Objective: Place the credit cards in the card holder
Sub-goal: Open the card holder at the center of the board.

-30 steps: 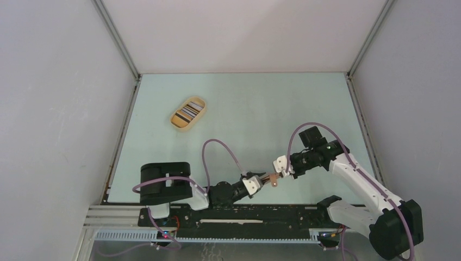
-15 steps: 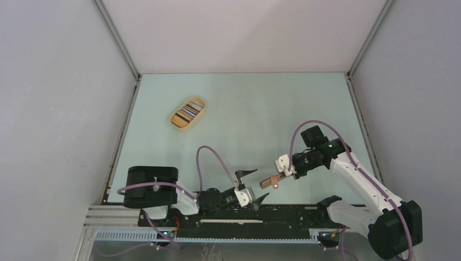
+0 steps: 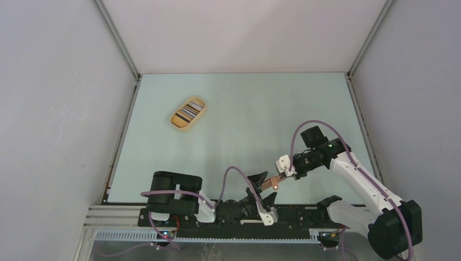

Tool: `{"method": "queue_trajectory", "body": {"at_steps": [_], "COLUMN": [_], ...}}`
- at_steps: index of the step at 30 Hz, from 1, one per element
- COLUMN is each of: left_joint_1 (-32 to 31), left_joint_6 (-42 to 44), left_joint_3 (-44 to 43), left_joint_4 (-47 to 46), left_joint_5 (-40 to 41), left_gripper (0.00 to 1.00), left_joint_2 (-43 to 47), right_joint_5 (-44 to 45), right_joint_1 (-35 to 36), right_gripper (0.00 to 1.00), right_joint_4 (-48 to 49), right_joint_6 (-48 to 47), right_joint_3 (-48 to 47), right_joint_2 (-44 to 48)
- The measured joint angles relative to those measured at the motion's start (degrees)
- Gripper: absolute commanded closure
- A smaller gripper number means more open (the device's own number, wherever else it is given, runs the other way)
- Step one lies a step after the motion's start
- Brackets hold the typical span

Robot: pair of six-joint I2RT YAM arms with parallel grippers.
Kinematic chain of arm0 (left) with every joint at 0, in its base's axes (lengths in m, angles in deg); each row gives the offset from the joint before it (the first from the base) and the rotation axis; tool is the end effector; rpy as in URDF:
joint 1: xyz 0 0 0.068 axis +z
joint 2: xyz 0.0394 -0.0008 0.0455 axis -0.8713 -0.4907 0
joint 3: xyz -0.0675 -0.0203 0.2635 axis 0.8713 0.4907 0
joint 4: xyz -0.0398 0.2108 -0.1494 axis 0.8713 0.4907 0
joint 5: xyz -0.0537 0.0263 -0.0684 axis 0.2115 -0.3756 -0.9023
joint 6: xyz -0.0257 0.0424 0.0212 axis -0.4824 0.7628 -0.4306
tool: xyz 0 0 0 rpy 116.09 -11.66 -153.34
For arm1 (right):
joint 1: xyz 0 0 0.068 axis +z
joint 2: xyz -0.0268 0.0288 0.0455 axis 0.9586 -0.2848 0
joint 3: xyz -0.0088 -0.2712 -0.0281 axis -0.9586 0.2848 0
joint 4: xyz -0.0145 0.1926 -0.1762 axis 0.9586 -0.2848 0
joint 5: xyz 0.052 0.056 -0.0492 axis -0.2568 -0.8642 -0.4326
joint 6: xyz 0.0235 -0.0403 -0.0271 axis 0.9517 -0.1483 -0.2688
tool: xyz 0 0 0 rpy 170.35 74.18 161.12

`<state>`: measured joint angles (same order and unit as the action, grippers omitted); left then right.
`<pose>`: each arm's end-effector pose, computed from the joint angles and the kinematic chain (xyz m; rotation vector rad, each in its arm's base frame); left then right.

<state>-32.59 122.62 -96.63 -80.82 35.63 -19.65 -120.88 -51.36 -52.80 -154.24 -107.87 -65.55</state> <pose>0.0028 -0.2981 0.1412 1.1922 0.9543 -0.2465 0.1414 0.0860 0.2377 -2.0307 1.2416 0.7189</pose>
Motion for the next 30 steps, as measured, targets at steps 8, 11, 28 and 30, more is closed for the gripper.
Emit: {"method": "queue_trajectory", "body": {"at_steps": [8, 11, 28, 30], "left_joint_1": [0.0, 0.0, 0.5, 0.6], "left_joint_6": [4.5, 5.4, 3.3, 2.1], "left_joint_3": [-3.1, -4.2, -5.6, -5.3], "left_joint_4": [-0.1, 0.0, 0.0, -0.1], "left_joint_5": [2.8, 3.3, 2.9, 2.3], "left_gripper": [0.23, 0.32, 0.53, 0.57], "left_joint_2": [-1.3, -2.5, -2.1, -1.2], "right_joint_5": [-0.4, -0.4, -0.8, -0.8], "right_joint_1": [0.0, 0.0, 0.0, 0.0], "right_gripper": [1.0, 1.0, 1.0, 1.0], "right_joint_4": [-0.1, -0.1, -0.3, -0.3], "right_joint_6": [-0.1, -0.1, -0.2, -0.2], "right_joint_3": [0.0, 0.0, 0.0, 0.0], "right_joint_2": [-0.5, -0.6, -1.4, -1.5]}}
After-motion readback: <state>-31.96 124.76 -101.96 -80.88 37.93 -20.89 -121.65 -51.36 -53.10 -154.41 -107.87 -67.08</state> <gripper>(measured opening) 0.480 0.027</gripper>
